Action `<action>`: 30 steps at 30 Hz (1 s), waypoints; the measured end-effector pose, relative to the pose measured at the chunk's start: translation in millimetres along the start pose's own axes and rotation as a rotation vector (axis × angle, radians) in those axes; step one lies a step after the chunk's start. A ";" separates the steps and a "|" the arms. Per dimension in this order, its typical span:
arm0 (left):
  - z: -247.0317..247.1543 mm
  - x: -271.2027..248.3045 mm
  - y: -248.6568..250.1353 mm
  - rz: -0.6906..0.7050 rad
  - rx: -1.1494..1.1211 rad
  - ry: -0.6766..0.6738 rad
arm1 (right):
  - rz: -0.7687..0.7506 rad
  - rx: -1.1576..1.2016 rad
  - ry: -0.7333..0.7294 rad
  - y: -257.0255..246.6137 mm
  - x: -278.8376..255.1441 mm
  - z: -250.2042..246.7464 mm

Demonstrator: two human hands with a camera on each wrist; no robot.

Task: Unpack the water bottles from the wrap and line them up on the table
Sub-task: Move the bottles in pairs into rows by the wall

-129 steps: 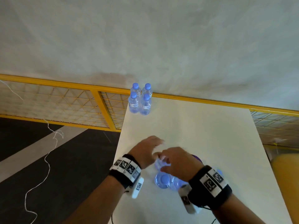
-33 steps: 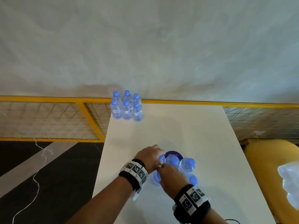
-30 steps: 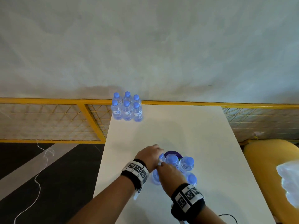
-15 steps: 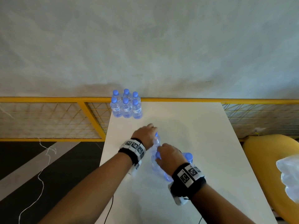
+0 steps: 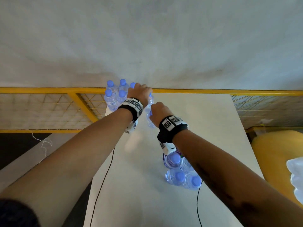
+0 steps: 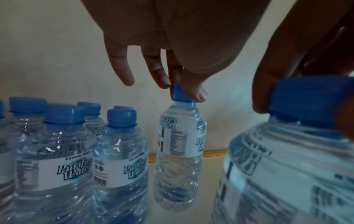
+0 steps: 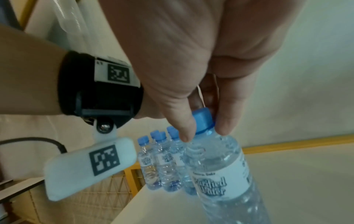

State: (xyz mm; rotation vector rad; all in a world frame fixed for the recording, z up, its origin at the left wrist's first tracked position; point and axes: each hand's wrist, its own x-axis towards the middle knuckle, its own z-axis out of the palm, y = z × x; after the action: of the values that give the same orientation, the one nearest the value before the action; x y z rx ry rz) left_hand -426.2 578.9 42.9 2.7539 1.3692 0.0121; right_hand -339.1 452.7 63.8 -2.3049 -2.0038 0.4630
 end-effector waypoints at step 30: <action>40.4 85.1 -52.1 -0.051 -0.199 -0.145 | -0.018 0.134 -0.048 8.5 108.1 14.9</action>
State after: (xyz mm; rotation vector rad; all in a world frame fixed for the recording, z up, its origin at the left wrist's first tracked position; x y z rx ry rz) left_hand -414.8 675.8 -2.6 2.5041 1.3233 -0.0501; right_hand -322.5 554.5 27.2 -2.2157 -1.9471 0.6358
